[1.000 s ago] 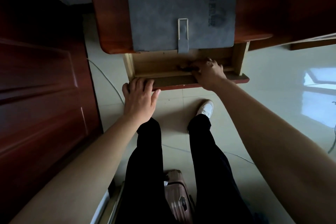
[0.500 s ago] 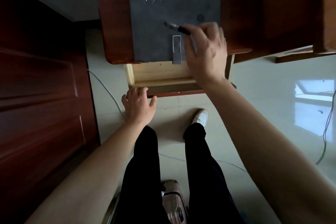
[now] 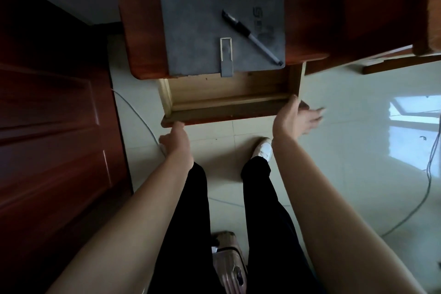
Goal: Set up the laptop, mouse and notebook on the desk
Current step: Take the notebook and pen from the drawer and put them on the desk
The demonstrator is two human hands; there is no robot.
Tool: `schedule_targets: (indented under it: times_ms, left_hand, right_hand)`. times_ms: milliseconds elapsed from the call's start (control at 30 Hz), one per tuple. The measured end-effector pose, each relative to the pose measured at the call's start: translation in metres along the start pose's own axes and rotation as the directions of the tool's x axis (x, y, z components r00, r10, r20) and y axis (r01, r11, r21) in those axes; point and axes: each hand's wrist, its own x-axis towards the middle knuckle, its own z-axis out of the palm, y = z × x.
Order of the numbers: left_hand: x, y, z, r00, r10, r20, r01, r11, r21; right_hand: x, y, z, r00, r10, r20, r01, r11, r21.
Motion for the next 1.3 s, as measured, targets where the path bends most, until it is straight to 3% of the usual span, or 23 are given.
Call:
schedule_targets:
  times_ms: [67, 133, 267, 433, 633, 700, 833, 1100, 1167, 1233, 1267, 1300]
  left_hand:
    - [-0.005, 0.004, 0.001, 0.967, -0.126, 0.221, 0.18, 0.952, -0.247]
    - [-0.009, 0.011, 0.005, 0.929, -0.108, 0.354, 0.246, 0.896, -0.371]
    - [-0.023, 0.03, 0.015, 0.915, -0.045, 0.401, 0.258, 0.828, -0.497]
    - [-0.041, 0.042, 0.022, 0.95, -0.001, 0.313, 0.15, 0.879, -0.452]
    - [-0.049, 0.063, 0.033, 0.929, 0.095, 0.357, 0.105, 0.858, -0.503]
    - [-0.043, 0.078, 0.034, 0.909, 0.143, 0.392, 0.099, 0.839, -0.535]
    - [-0.034, 0.1, 0.035, 0.805, 0.23, 0.548, 0.15, 0.814, -0.562]
    - [-0.026, 0.089, 0.02, 0.786, 0.215, 0.579, 0.017, 0.93, -0.368]
    - [-0.028, 0.087, 0.015, 0.8, 0.216, 0.56, -0.032, 0.947, -0.32]
    - [-0.032, 0.084, 0.013, 0.804, 0.203, 0.558, -0.041, 0.956, -0.289]
    - [-0.034, 0.083, 0.012, 0.803, 0.196, 0.562, -0.041, 0.96, -0.275]
    - [-0.035, 0.083, 0.012, 0.8, 0.189, 0.569, -0.044, 0.965, -0.258]
  right_hand:
    - [0.01, 0.008, -0.002, 0.906, 0.322, 0.274, -0.368, 0.919, 0.137]
    - [0.008, 0.011, -0.005, 0.789, 0.343, 0.51, -0.5, 0.84, 0.209]
    - [-0.001, -0.004, -0.002, 0.769, 0.249, 0.588, -0.52, 0.779, 0.351]
    - [-0.02, -0.02, 0.0, 0.789, 0.201, 0.581, -0.483, 0.787, 0.383]
    - [-0.014, -0.045, 0.002, 0.761, 0.087, 0.642, -0.468, 0.759, 0.452]
    - [-0.011, -0.054, 0.007, 0.736, 0.044, 0.676, -0.467, 0.756, 0.459]
    - [-0.009, -0.074, 0.018, 0.664, -0.047, 0.746, -0.462, 0.759, 0.459]
    - [-0.006, -0.066, 0.008, 0.685, -0.078, 0.725, -0.261, 0.902, 0.344]
    - [-0.008, -0.066, 0.006, 0.725, -0.065, 0.686, -0.229, 0.916, 0.329]
    - [-0.013, -0.065, 0.007, 0.878, -0.072, 0.474, -0.105, 0.936, 0.337]
    - [-0.018, -0.064, 0.005, 0.936, -0.139, 0.324, 0.039, 0.954, 0.297]
    - [-0.025, -0.065, 0.003, 0.944, -0.257, 0.207, 0.206, 0.949, 0.236]
